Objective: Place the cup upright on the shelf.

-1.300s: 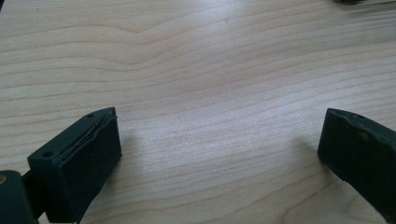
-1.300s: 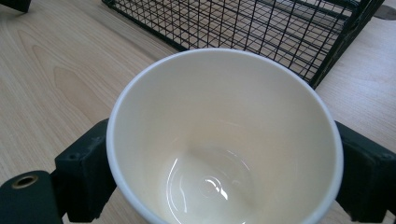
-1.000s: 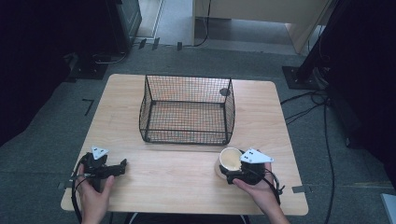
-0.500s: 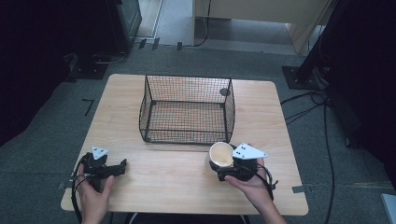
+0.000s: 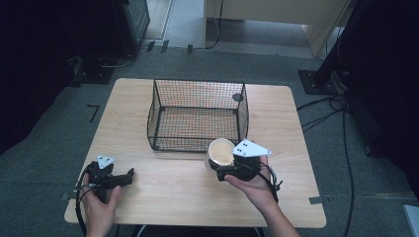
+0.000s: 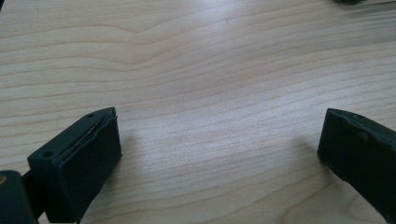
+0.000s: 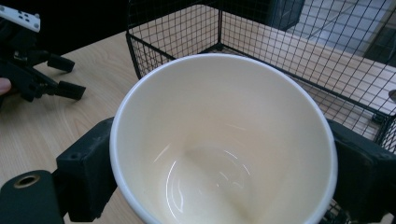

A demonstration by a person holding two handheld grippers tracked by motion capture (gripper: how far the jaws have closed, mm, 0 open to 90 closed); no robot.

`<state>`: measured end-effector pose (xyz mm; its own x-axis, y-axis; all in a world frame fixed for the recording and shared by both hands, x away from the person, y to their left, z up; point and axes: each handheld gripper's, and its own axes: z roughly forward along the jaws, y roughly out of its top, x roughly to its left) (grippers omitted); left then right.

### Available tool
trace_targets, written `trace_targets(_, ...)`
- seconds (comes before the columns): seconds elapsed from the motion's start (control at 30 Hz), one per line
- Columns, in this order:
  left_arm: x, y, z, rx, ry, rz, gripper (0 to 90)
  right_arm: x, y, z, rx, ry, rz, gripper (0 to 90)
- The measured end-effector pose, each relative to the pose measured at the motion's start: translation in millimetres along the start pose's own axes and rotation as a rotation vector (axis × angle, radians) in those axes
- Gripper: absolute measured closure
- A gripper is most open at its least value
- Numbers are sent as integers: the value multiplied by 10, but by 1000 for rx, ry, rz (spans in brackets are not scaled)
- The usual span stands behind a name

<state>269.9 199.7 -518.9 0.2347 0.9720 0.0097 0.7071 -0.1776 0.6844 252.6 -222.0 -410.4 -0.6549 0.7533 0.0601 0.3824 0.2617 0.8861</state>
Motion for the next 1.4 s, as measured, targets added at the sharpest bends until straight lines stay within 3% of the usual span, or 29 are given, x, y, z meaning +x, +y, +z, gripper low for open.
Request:
trace_targets(0.53, -1, 0, 0, 0, 0, -1, 0, 31, 445, 103, -51, -34, -25, 99)
trace_targets(0.9, -1, 0, 0, -1, 0, -1, 0, 29, 712, 383, -135, -73, -27, 99)
trace_targets(1.4, -2, -1, 1, -2, 1, -2, 0, -109, 1007, 759, -139, -151, -18, 98)
